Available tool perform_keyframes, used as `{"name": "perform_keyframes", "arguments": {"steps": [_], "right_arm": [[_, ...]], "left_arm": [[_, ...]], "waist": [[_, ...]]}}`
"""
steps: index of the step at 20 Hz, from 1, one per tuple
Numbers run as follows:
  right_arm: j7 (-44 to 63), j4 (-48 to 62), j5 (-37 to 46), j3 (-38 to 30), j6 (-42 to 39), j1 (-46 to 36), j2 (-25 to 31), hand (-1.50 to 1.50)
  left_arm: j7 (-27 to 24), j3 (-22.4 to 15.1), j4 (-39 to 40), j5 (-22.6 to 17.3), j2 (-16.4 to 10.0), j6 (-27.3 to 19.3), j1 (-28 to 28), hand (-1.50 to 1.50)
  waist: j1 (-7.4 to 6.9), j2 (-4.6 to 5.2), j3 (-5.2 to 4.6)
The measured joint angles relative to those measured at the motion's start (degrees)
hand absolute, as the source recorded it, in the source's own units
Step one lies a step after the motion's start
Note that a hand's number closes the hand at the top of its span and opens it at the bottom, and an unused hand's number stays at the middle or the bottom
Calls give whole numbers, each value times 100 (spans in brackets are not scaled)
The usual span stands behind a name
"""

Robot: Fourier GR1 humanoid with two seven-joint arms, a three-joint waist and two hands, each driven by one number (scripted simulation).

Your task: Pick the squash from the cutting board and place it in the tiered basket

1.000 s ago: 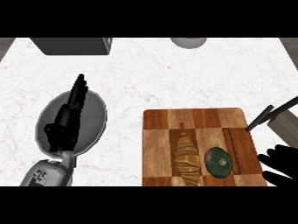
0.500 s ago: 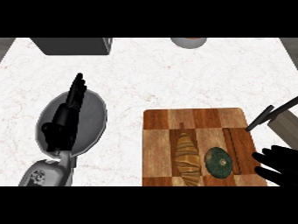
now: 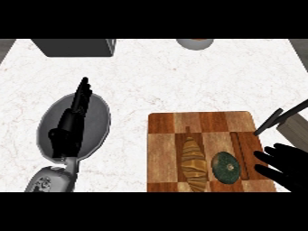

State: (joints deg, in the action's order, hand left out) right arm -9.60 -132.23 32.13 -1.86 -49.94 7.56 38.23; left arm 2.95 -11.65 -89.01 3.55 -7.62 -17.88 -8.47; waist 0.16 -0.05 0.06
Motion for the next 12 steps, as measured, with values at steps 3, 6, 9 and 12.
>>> {"name": "perform_keyframes", "arguments": {"steps": [3, 6, 9, 12], "right_arm": [[-370, 64, 575, 273, 400, -7, 102, -150], [-832, 212, 1093, 444, 855, 133, 161, -150], [-939, 277, 1553, 601, 1114, 233, -8, -150], [-926, 496, 1839, 638, 1229, 125, -190, -150]], "left_arm": [[74, -29, -91, 59, 30, 15, 33, 0], [27, 96, -37, 5, -4, 134, 0, 0], [-7, 198, -38, 3, -8, 222, 17, 0], [-76, 304, 89, -23, 6, 331, -34, 0]], "waist": [[-11, 0, 0], [-2, 0, -1], [0, 0, -3], [-5, 3, -4]]}}
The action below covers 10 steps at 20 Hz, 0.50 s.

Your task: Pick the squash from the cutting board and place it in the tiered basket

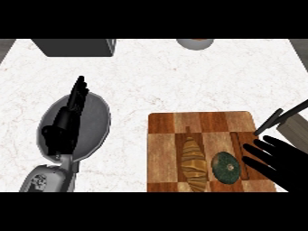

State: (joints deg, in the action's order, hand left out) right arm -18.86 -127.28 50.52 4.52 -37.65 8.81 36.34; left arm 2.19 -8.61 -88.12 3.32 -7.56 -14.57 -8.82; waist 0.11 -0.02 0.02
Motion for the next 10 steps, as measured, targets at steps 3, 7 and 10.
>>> {"name": "perform_keyframes", "arguments": {"steps": [3, 7, 10], "right_arm": [[-85, 350, 198, -17, 125, -110, -159, -150], [-228, 595, 359, -59, 88, -127, -285, -150], [-352, 888, 447, -81, 52, -242, -359, -150]], "left_arm": [[-29, -15, -28, 82, 76, 3, 41, 0], [95, -60, -255, 214, 165, -7, 135, 0], [61, 45, -242, 175, 140, 120, 155, 0]], "waist": [[-6, 0, -1], [-8, -1, -1], [-9, 0, -1]]}}
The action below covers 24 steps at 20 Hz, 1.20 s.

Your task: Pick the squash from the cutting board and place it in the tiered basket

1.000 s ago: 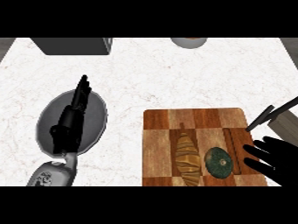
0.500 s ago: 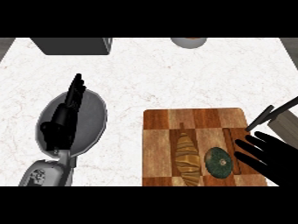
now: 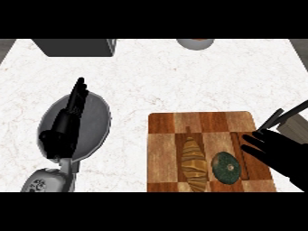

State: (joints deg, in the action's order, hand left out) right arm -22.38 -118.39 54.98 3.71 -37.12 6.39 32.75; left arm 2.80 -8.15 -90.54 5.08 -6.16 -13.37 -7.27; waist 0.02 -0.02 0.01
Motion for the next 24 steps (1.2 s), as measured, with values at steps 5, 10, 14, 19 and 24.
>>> {"name": "perform_keyframes", "arguments": {"steps": [5, 10, 14, 19, 24], "right_arm": [[-359, 343, 233, 49, 276, 35, -128, -150], [-468, 499, 407, 188, 337, 19, -280, -150], [-333, 620, 558, 396, 235, -163, -529, -150], [-367, 740, 769, 536, 280, -84, -651, -150], [-288, 920, 977, 680, 265, -215, -846, -150]], "left_arm": [[76, 47, -44, 116, 82, 18, 8, 0], [86, 113, -54, 153, 142, 88, 7, 0], [75, 75, -41, 252, 248, 79, 5, 0], [98, 185, -112, 257, 226, 186, 53, 0], [62, 271, 36, 288, 269, 256, -52, 0]], "waist": [[3, 0, 0], [6, 0, 0], [1, 1, 0], [3, -1, -1], [3, 0, -1]]}}
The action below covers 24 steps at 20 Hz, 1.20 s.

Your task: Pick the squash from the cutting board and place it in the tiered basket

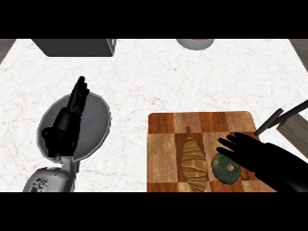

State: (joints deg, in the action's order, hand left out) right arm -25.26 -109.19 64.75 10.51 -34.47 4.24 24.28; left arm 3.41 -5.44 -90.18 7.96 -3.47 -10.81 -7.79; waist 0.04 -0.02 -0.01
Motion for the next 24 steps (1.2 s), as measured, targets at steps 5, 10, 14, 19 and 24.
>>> {"name": "perform_keyframes", "arguments": {"steps": [5, 10, 14, 19, 24], "right_arm": [[55, 223, 206, 107, -37, -168, -195, -150], [-8, 399, 273, 78, -16, -213, -272, -150], [-81, 635, 374, 122, 176, -216, -397, -150], [-74, 776, 487, 185, 228, -226, -560, -150], [-122, 1038, 542, 272, 548, -86, -764, -150]], "left_arm": [[47, 20, -78, 64, 42, 33, 22, 0], [-166, 40, 27, 135, 95, 38, 83, 0], [-16, 113, -44, 101, 83, 119, 31, 0], [-220, 198, 229, 103, 120, 163, -38, 0], [-63, 115, 80, 194, 211, 115, -26, 0]], "waist": [[-4, 0, 1], [-2, 0, 1], [-2, 0, 0], [2, 0, 0], [1, 0, 1]]}}
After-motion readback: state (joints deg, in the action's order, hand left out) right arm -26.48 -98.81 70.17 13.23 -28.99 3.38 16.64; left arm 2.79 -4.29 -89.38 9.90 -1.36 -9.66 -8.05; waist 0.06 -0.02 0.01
